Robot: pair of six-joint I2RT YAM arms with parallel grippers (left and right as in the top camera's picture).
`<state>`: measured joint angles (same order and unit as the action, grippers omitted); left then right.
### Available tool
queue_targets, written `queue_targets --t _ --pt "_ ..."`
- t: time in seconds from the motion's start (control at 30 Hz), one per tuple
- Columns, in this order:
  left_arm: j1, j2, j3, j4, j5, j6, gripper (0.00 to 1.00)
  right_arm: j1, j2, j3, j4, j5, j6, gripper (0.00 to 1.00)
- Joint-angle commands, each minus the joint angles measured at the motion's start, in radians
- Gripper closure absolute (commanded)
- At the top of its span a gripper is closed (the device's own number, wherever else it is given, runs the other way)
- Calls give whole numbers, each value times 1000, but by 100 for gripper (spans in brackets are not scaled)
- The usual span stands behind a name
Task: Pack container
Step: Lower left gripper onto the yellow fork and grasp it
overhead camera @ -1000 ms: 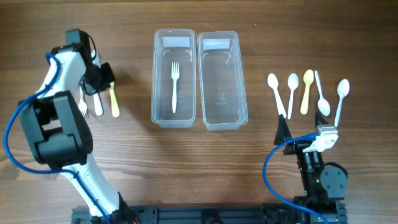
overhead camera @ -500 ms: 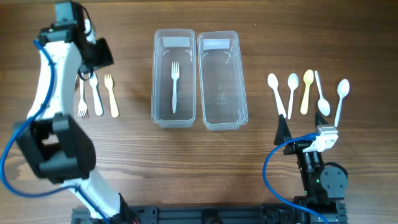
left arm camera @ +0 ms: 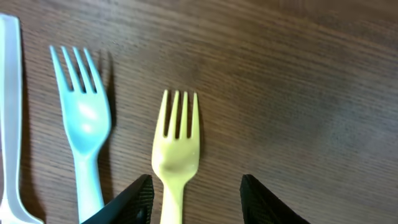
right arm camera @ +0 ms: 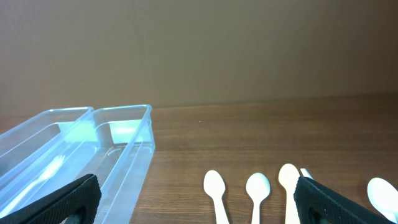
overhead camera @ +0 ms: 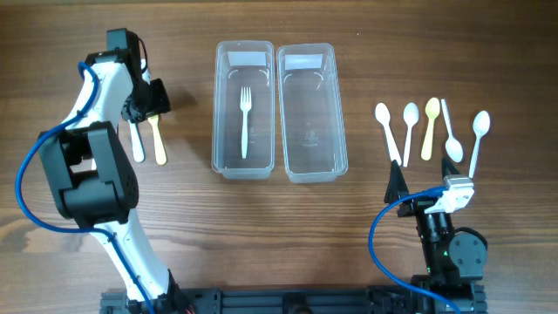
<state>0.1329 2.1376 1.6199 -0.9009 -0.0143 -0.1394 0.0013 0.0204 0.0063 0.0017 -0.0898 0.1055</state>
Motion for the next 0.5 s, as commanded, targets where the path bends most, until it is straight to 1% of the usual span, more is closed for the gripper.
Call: queue_targets --t 0.0,0.27,0.33,0.37,0.4,0.47 --pt "7 19 -38 23 -24 5 53 1 -8 -1 6 -13 13 0" --pt "11 21 -141 72 -21 5 51 1 -8 -1 6 -13 14 0" --pt "11 21 -155 83 -21 5 52 1 -8 -1 6 -13 14 0" --pt "11 21 -161 88 -21 5 55 1 -8 -1 6 -13 14 0" --pt "11 21 -164 90 -21 5 66 1 -8 -1 6 -13 14 0" --pt "11 21 -164 89 -21 5 95 1 -8 -1 6 -13 14 0"
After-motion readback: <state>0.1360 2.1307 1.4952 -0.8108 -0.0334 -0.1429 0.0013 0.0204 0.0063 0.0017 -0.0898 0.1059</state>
